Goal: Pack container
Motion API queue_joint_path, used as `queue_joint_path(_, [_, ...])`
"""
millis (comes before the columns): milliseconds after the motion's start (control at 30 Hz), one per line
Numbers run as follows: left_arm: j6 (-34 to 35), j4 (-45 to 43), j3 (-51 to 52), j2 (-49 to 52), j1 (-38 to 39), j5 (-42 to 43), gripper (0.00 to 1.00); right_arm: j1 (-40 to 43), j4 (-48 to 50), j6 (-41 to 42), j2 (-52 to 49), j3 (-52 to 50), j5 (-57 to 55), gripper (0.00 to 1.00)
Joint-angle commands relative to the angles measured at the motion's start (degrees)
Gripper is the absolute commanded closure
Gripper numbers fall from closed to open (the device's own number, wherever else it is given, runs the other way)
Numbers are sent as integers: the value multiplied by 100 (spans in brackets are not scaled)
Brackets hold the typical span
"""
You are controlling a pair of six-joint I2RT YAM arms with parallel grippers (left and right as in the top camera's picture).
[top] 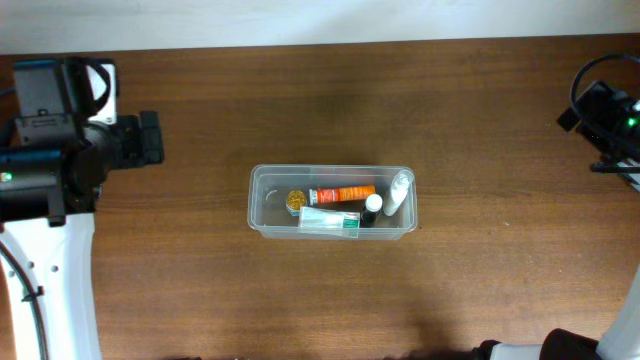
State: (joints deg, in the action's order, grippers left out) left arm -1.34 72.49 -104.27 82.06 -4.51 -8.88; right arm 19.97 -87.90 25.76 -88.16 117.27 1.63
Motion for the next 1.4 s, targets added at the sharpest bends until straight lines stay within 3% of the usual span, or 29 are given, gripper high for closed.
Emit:
queue_joint_path(0, [374, 0, -68, -35, -13, 24, 1, 33, 7, 24, -20, 48, 31, 2])
queue_joint_path(367, [372, 7, -68, -33, -15, 22, 1, -111, 7, 24, 92, 39, 28, 2])
queue_joint_path(700, [372, 7, -68, -33, -15, 24, 1, -1681, 2, 2, 1604, 37, 15, 2])
queue_joint_path(833, [372, 7, -68, -33, -15, 24, 1, -1690, 0, -997, 2144, -11, -922, 2])
queue_joint_path(933, [372, 7, -68, -33, -15, 22, 1, -1690, 0, -1128, 2599, -251, -1161, 2])
queue_joint_path(1067, [372, 7, -68, -33, -15, 24, 1, -1690, 317, -1351, 3322, -1080, -1569, 2])
queue_joint_path(1367, [372, 7, -68, -33, -15, 24, 1, -1690, 3265, -1504, 5705, -4826, -1620, 2])
